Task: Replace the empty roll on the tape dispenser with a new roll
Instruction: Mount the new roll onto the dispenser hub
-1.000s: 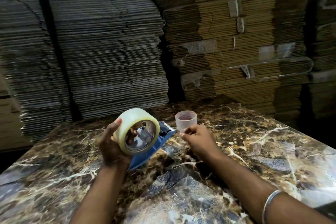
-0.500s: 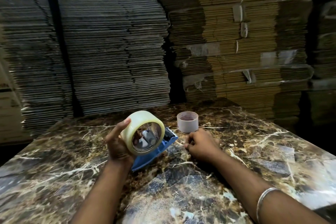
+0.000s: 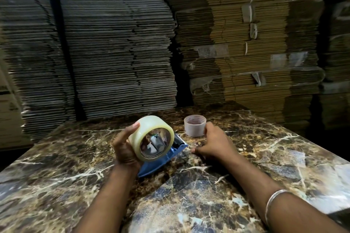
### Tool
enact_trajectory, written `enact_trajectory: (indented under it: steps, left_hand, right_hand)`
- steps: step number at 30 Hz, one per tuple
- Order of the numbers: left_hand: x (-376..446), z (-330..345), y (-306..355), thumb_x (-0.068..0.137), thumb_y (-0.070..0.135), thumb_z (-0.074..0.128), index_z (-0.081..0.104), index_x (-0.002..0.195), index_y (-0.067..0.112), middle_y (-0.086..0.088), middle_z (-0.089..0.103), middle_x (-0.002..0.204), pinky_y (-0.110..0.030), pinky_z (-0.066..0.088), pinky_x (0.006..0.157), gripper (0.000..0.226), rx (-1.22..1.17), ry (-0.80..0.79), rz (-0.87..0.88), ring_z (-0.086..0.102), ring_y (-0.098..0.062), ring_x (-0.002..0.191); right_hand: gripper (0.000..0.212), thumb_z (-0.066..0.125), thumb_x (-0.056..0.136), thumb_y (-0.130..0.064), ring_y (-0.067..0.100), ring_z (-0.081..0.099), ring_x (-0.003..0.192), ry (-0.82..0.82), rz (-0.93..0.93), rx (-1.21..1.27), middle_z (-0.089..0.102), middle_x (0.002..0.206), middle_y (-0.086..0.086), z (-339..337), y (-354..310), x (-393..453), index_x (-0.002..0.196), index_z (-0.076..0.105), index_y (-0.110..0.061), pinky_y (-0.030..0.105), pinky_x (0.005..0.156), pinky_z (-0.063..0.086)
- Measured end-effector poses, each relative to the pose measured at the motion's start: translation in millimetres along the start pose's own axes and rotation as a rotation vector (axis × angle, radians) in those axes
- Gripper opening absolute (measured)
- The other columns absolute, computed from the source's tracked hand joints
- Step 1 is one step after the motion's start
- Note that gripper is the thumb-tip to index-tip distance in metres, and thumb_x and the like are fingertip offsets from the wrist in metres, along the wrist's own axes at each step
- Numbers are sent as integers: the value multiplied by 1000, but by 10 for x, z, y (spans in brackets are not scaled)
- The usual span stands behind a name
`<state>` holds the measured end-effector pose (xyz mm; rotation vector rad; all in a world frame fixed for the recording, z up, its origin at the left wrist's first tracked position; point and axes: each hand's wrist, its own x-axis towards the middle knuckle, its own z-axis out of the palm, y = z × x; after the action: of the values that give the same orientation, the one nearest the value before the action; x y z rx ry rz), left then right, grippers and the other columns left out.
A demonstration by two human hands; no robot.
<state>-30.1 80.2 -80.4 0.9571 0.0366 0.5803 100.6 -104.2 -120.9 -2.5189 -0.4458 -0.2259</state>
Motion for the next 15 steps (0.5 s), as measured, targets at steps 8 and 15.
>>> enact_trajectory:
  steps: [8, 15]
  left_hand:
    - [16, -14, -3, 83, 21, 46, 77, 75, 5, -13, 74, 68, -29, 58, 60, 36, 13, -22, 4, 70, -27, 62]
    - [41, -40, -57, 86, 19, 44, 77, 69, 7, -10, 72, 63, -27, 56, 54, 40, 26, -11, -36, 69, -25, 57]
  right_hand:
    - [42, 56, 82, -62, 18, 61, 84, 73, -10, -207, 63, 93, -4, 97, -31, -67, 103, 54, -25, 38, 72, 55]
    - [43, 58, 76, -63, 17, 62, 84, -7, 4, -171, 64, 90, -5, 57, -21, -35, 97, 55, -26, 38, 77, 55]
